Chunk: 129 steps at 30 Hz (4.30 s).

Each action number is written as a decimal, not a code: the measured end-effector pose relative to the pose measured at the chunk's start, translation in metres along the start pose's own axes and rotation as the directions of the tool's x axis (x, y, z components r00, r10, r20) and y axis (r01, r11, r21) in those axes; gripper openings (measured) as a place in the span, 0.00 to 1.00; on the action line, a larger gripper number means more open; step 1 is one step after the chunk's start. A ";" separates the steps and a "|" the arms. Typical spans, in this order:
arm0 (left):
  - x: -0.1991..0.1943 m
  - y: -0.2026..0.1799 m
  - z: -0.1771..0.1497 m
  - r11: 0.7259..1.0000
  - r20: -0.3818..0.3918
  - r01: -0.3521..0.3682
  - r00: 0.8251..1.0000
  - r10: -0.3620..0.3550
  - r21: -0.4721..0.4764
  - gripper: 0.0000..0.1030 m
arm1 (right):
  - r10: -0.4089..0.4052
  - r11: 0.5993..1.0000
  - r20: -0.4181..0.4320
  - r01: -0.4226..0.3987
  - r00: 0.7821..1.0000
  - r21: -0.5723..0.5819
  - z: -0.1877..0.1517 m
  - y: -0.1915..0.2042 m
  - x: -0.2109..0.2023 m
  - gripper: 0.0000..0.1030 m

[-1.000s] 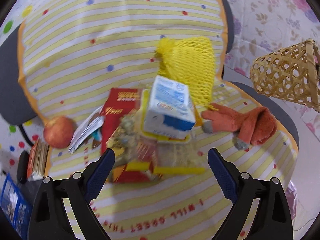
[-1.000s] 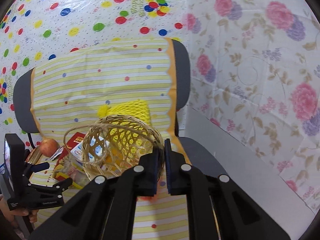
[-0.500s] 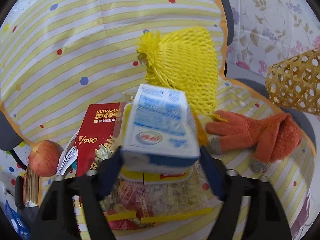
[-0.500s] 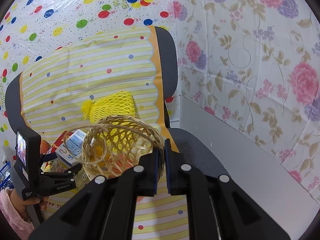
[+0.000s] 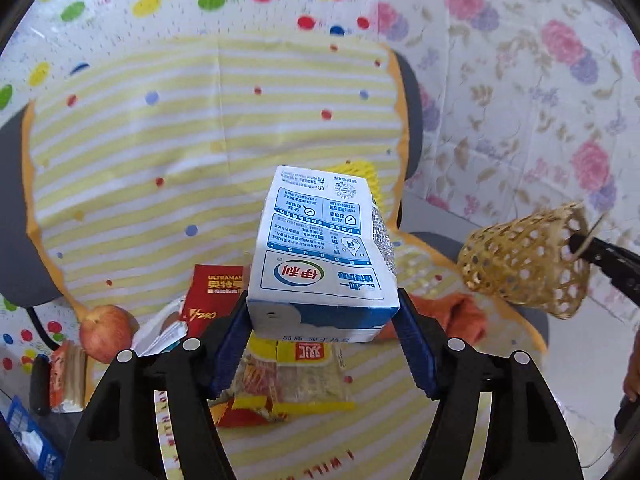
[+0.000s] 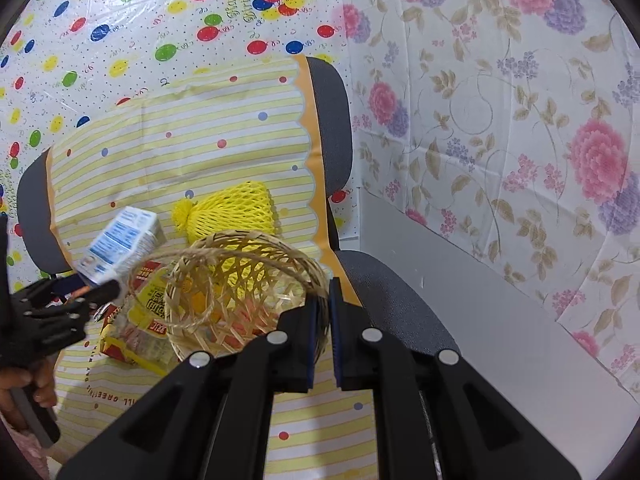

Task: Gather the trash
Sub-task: 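Carry the milk carton and bamboo basket with both tools toward the pink wastebasket, then open both tools over the wastebasket, dropping the carton and basket inside, then move the right tool to the orange glove and grasp it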

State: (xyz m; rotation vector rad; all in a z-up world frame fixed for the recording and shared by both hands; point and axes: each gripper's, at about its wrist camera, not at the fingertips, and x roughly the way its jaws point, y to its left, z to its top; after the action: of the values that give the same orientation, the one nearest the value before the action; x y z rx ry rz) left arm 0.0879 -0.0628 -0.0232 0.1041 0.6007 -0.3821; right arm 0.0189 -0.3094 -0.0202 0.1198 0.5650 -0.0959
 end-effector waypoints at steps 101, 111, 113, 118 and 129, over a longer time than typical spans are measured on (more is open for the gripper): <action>0.007 0.033 -0.077 0.980 -0.180 -0.178 0.971 0.159 -0.094 0.85 | 0.086 0.992 -0.160 -0.100 0.983 -0.077 -0.056 0.040 0.042 0.56; 0.053 0.057 -0.072 0.966 -0.245 -0.179 0.961 0.131 -0.185 0.85 | 0.086 0.995 -0.215 -0.093 0.973 -0.024 -0.047 0.044 0.113 0.65; 0.054 0.057 -0.073 0.967 -0.246 -0.181 0.960 0.134 -0.181 0.85 | 0.082 0.996 -0.218 -0.086 0.972 -0.010 -0.046 0.044 0.121 0.64; 0.052 0.052 -0.073 0.974 -0.246 -0.181 0.958 0.144 -0.137 0.85 | 0.089 0.996 -0.233 -0.088 0.968 0.014 -0.047 0.044 0.133 0.33; 0.053 0.046 -0.067 0.978 -0.237 -0.151 0.965 0.113 -0.145 0.84 | 0.023 0.997 -0.057 -0.027 0.998 -0.067 -0.012 0.025 0.038 0.14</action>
State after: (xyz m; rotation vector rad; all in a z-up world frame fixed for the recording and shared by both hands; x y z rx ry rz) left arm 0.1097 -0.0233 -0.1093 0.0315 0.8443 -0.1907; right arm 0.0474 -0.2854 -0.0487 0.0636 0.6220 -0.0489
